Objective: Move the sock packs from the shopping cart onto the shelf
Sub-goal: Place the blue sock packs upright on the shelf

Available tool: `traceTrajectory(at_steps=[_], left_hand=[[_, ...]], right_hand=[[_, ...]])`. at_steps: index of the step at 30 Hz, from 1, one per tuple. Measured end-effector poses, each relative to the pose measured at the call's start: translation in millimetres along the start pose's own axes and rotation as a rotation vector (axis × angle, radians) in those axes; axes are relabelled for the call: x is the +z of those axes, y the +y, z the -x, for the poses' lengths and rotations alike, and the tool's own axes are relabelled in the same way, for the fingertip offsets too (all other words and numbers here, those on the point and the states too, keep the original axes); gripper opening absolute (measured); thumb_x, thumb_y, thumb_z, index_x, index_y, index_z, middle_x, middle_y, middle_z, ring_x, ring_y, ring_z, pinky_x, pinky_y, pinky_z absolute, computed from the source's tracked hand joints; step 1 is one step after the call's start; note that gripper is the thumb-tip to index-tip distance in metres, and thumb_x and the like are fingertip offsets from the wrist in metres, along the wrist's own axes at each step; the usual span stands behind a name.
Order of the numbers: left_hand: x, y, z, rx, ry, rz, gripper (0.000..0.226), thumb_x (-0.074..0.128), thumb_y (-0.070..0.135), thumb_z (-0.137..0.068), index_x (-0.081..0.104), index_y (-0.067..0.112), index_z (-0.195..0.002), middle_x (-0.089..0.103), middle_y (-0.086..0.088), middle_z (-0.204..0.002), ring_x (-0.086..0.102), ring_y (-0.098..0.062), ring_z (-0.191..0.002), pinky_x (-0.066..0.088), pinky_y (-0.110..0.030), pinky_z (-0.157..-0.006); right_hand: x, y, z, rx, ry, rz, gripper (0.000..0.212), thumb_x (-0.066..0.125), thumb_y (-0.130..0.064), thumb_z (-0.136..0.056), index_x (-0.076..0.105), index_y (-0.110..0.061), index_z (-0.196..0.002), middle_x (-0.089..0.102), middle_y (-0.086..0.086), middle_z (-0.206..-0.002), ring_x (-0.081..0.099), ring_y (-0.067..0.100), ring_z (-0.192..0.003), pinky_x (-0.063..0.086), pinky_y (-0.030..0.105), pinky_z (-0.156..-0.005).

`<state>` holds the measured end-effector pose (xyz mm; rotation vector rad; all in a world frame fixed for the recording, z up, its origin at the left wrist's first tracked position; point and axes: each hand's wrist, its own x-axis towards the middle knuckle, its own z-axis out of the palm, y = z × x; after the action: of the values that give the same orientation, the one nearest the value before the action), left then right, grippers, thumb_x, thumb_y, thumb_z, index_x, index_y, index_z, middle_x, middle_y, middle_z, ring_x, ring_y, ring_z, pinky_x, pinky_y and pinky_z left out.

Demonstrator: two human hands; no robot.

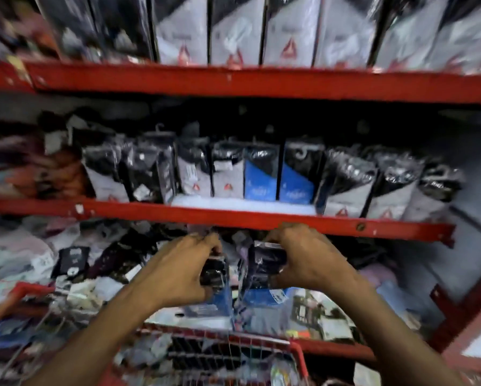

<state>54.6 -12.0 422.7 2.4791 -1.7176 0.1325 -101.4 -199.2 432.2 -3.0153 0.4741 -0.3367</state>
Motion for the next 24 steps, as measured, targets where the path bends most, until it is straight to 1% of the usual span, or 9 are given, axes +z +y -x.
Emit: traceTrajectory(at_steps=[1,3,7,10,13,15,19,21,24], left_hand=[[-12.7,4.0,-6.4,-0.003,0.020,0.004,0.067,0.078,0.043,-0.067,0.043,0.032,-0.124,0.054,0.005,-0.109,0.057,-0.018,-0.099,0.045,-0.030,-0.073],[-40.4,12.1,-22.3,-0.002,0.055,-0.013,0.068,0.079,0.040,-0.067,0.043,0.034,-0.124,0.052,0.005,-0.106,0.055,-0.018,-0.091,0.042,-0.030,-0.068],[-84.2,23.3,-58.7,0.039,0.185,-0.004,0.062,0.080,0.038,-0.062,0.048,0.030,-0.116,0.057,0.003,-0.104,0.060,-0.021,-0.094,0.054,-0.037,-0.077],[-102.6,29.3,-89.2,0.058,0.224,0.003,0.063,0.083,0.037,-0.062,0.048,0.029,-0.115,0.057,0.003,-0.105,0.059,-0.021,-0.089,0.054,-0.040,-0.074],[-112.1,34.4,-119.5,0.064,0.243,-0.019,0.066,0.085,0.033,-0.067,0.048,0.025,-0.122,0.054,0.002,-0.108,0.052,-0.019,-0.082,0.042,-0.033,-0.063],[-113.3,34.7,-139.4,0.072,0.261,-0.021,0.067,0.086,0.033,-0.067,0.049,0.024,-0.122,0.055,0.000,-0.108,0.050,-0.018,-0.079,0.038,-0.032,-0.062],[-104.0,30.8,-173.8,0.071,0.235,-0.032,0.070,0.087,0.033,-0.067,0.048,0.021,-0.123,0.055,-0.002,-0.109,0.050,-0.019,-0.079,0.039,-0.031,-0.063],[-96.2,28.0,-188.9,0.066,0.220,-0.036,0.071,0.088,0.031,-0.065,0.048,0.021,-0.123,0.058,-0.004,-0.111,0.058,-0.021,-0.081,0.042,-0.033,-0.062],[-84.4,24.2,-206.5,0.058,0.179,-0.018,0.072,0.087,0.028,-0.065,0.048,0.019,-0.125,0.062,-0.006,-0.113,0.061,-0.022,-0.077,0.042,-0.033,-0.059]], right_hand=[[-12.0,3.9,-2.0,0.006,0.029,-0.007,0.057,0.080,-0.054,-0.055,0.065,-0.029,-0.103,0.066,-0.003,-0.101,0.063,0.023,-0.094,0.043,0.030,-0.067],[-39.5,13.2,-6.4,0.032,0.088,-0.022,0.050,0.079,-0.054,-0.053,0.067,-0.026,-0.093,0.063,-0.003,-0.092,0.063,0.022,-0.084,0.048,0.032,-0.065],[-82.5,35.4,-22.3,0.083,0.203,-0.013,0.051,0.075,-0.051,-0.045,0.068,-0.022,-0.086,0.068,0.001,-0.084,0.065,0.025,-0.077,0.053,0.035,-0.063],[-104.2,48.8,-42.0,0.120,0.230,-0.002,0.045,0.078,-0.043,-0.044,0.068,-0.021,-0.081,0.068,0.001,-0.081,0.065,0.025,-0.075,0.056,0.037,-0.064],[-118.6,60.5,-59.7,0.136,0.225,0.040,0.048,0.086,-0.036,-0.050,0.069,-0.017,-0.091,0.061,0.003,-0.094,0.060,0.026,-0.084,0.053,0.035,-0.067],[-123.8,68.4,-72.1,0.138,0.226,0.056,0.052,0.089,-0.034,-0.054,0.068,-0.014,-0.097,0.059,0.004,-0.099,0.059,0.026,-0.088,0.053,0.036,-0.070],[-121.6,85.7,-100.2,0.158,0.153,0.064,0.054,0.091,-0.033,-0.056,0.066,-0.016,-0.101,0.058,0.004,-0.105,0.057,0.024,-0.090,0.049,0.033,-0.070],[-116.9,96.2,-113.2,0.154,0.111,0.073,0.061,0.092,-0.034,-0.056,0.066,-0.014,-0.108,0.059,0.006,-0.111,0.058,0.025,-0.094,0.047,0.031,-0.071],[-106.2,108.4,-127.7,0.149,0.062,0.071,0.072,0.093,-0.035,-0.054,0.065,-0.012,-0.116,0.060,0.006,-0.116,0.061,0.026,-0.103,0.046,0.028,-0.074]])
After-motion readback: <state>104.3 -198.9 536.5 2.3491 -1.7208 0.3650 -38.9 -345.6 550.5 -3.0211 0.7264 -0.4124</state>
